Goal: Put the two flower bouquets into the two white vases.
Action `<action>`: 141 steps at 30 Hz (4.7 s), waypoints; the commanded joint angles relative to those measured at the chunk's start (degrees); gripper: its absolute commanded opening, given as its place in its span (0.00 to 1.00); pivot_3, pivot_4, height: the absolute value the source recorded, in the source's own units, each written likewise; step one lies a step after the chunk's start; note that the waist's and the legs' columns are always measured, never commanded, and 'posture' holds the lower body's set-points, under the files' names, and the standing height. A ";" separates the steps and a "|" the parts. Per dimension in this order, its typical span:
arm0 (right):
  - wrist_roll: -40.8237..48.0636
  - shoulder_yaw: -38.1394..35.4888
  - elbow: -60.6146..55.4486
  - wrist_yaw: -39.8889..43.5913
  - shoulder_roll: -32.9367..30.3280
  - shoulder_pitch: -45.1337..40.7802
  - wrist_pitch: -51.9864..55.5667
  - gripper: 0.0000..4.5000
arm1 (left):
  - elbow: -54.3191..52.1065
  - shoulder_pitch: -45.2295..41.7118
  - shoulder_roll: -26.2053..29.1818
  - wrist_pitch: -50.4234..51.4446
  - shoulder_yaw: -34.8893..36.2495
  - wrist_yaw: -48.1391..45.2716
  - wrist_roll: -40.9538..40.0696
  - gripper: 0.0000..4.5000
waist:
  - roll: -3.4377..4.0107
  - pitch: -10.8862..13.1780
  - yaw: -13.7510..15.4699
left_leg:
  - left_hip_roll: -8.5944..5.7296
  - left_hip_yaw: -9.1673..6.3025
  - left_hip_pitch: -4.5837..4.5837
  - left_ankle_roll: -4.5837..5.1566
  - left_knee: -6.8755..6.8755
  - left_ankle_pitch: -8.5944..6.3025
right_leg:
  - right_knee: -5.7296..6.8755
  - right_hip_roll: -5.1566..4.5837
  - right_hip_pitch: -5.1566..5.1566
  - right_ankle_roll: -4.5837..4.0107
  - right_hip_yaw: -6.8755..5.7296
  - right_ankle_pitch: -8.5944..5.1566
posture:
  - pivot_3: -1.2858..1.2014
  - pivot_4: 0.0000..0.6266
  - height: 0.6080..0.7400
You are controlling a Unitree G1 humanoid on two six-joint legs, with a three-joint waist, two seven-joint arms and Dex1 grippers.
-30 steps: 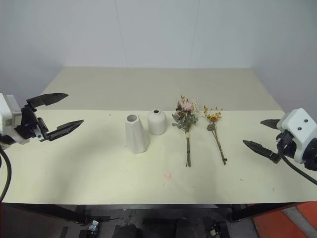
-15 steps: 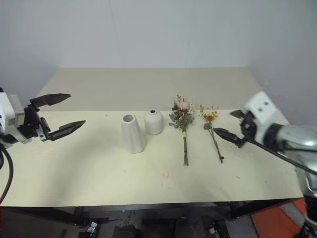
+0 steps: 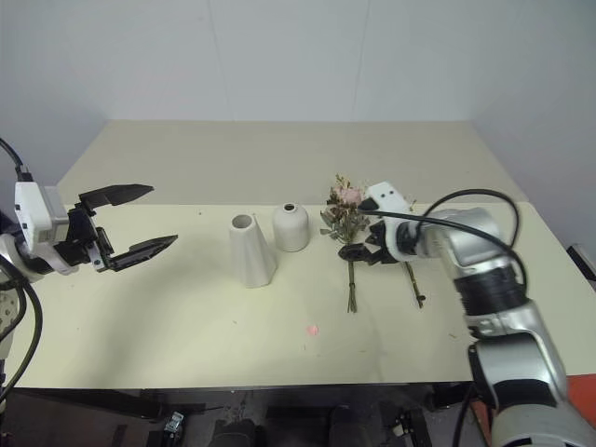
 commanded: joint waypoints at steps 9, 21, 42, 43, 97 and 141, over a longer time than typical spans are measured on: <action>-5.56 -0.31 11.44 -0.94 5.89 -6.33 -5.90 0.41 | -4.60 2.66 0.71 1.01 2.61 1.76 -0.45 1.00 | 0.01 0.00 -0.19 | 0.00 0.00 -0.03 0.00 0.00 0.00 | -0.01 0.01 -0.03 0.03 0.00 0.04 | 0.52 0.24 1.00; -9.71 -5.70 3.96 -8.38 6.98 -7.63 -6.49 0.04 | -6.70 4.66 0.99 1.94 3.88 3.20 -0.95 1.00 | 0.04 0.02 -0.16 | 0.00 0.00 -0.03 -0.01 0.00 0.01 | 0.02 0.01 -0.06 0.00 0.00 0.08 | 0.52 0.24 1.00; 19.05 -22.38 -29.76 -14.34 35.42 5.44 -39.81 0.04 | -1.38 4.59 4.90 2.72 8.38 0.11 -0.87 1.00 | 0.09 0.00 -1.36 | 0.11 -0.02 -0.60 -0.28 0.01 0.19 | 0.28 0.11 -0.76 -0.05 0.01 0.37 | 0.52 0.24 1.00; 18.80 -21.47 -29.55 -14.41 35.92 6.03 -40.30 0.04 | -1.10 4.69 5.06 2.69 8.58 -0.08 -0.88 1.00 | 0.09 0.00 -1.55 | 0.12 -0.01 -0.56 -0.28 0.00 0.19 | 0.28 0.12 -0.76 -0.05 0.01 0.37 | 0.52 0.24 1.00; 4.69 -10.76 -6.97 -6.40 38.21 6.04 -59.40 0.04 | -5.24 11.28 2.79 3.32 12.26 3.16 -0.93 1.00 | 0.10 0.00 -1.60 | 0.15 0.02 -0.43 -0.38 -0.02 0.24 | 0.30 0.13 -0.77 -0.07 0.04 0.38 | 0.52 0.24 1.00; 13.85 -14.09 -17.35 -9.46 34.83 5.09 -49.50 0.04 | -3.20 7.62 4.07 2.92 10.17 1.83 -0.33 1.00 | 0.10 0.00 -1.58 | 0.16 0.03 -0.42 -0.38 -0.03 0.24 | 0.28 0.13 -0.76 -0.07 0.03 0.38 | 0.52 0.24 1.00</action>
